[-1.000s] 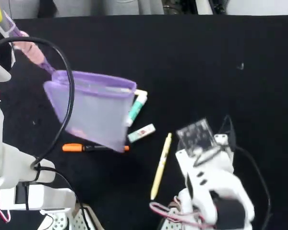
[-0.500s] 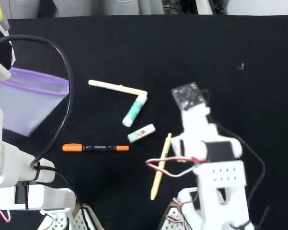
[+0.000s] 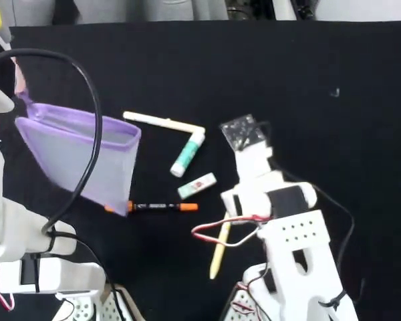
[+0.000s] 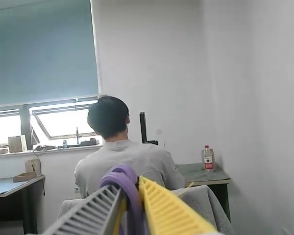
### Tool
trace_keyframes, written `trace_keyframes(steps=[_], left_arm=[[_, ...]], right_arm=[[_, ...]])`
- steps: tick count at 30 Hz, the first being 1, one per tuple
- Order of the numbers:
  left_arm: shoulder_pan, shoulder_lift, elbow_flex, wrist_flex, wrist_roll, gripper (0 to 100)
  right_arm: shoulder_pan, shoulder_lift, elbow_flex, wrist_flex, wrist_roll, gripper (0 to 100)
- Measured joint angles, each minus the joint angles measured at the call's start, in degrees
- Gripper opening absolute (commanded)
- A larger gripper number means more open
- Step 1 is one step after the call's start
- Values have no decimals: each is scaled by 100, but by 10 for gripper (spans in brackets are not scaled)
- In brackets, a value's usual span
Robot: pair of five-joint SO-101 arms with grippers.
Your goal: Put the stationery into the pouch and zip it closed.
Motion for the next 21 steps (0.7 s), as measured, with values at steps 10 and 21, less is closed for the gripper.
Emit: trace_keyframes(steps=[10, 21], left_arm=[[-88, 211, 0, 35, 26, 29], [-1380, 1108, 9, 79, 2479, 29]], right_arm=[[-18, 0, 422, -897, -378, 400], [-88, 387, 563, -1108, -413, 396]])
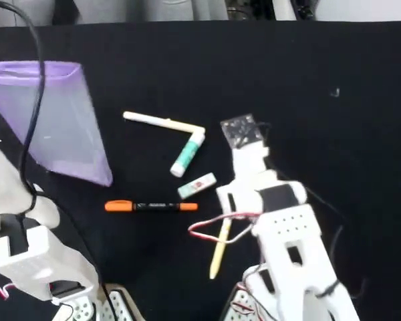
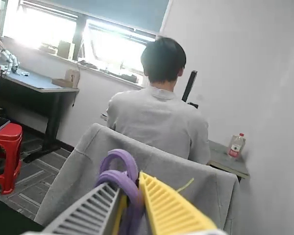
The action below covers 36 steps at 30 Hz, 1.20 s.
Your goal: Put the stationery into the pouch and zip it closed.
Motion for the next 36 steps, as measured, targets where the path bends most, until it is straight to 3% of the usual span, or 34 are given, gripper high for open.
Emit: trace_keyframes(steps=[12, 18, 25, 31, 36], left_arm=[[-53, 62, -360, 343, 141, 30], [-53, 0, -633, 440, 149, 30], [-53, -369, -633, 466, 149, 30], [-53, -598, -633, 492, 149, 30], [-53, -598, -633, 492, 149, 30]], right_arm=[[-167, 2813, -554, -448, -299, 378], [-167, 2998, -554, -695, -501, 231], [-167, 3385, -554, -1169, -519, 264], [-149, 3851, -747, -1231, -527, 65], [-123, 3868, -800, -1231, -527, 74]])
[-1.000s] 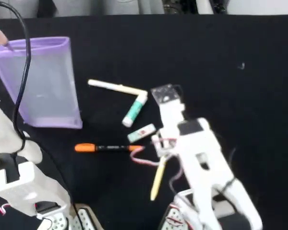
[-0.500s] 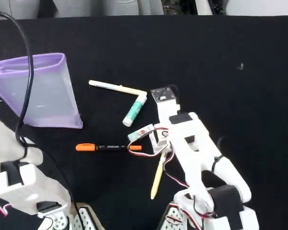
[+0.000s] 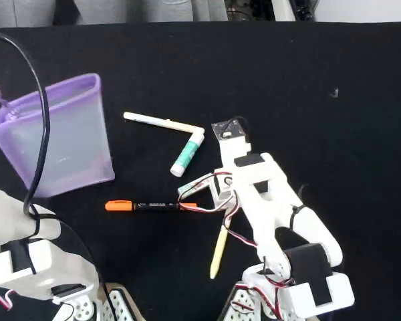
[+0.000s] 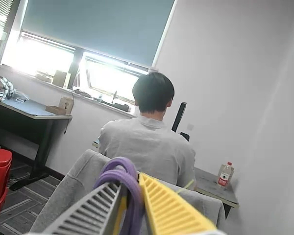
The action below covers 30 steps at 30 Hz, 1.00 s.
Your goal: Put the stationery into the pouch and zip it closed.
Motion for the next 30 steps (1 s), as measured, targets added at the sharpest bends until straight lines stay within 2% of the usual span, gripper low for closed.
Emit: trace_keyframes(steps=[5, 11, 20, 24, 30], left_arm=[[0, 0, 0, 141, 0, 30], [0, -18, 0, 308, 0, 30], [0, -35, 0, 53, 0, 30], [26, -35, 0, -211, 0, 30], [501, -35, 0, -114, 0, 30]], right_arm=[[0, 35, -26, 0, 0, 12], [-9, 62, -26, -114, 0, 11], [-26, -79, -176, -114, 879, 11], [35, -958, -589, 185, 1257, 11], [88, -2998, -1697, 422, 1301, 11]])
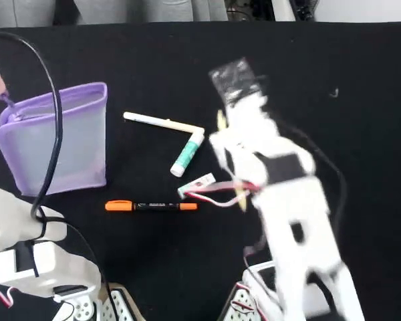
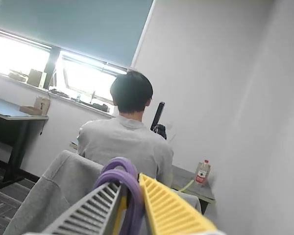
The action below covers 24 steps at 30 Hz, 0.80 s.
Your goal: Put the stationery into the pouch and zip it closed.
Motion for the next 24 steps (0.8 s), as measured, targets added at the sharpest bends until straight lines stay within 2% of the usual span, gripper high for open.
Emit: trace_keyframes(steps=[5, 11, 13, 17, 24], left_arm=[[79, 0, 0, 220, 0, 30], [79, -18, 0, 220, 9, 30], [79, -18, 0, 220, 18, 30], [202, -18, 0, 220, 18, 30], [1231, -18, 0, 62, 18, 30]], right_arm=[[-440, -1266, -633, -273, 0, 11], [-1213, -1864, -677, -1398, -26, 11], [-1503, -1987, -677, -1820, -255, 11], [-2013, -2374, -255, -3015, -633, 11], [-2857, -2857, 1266, -5530, -677, 11]])
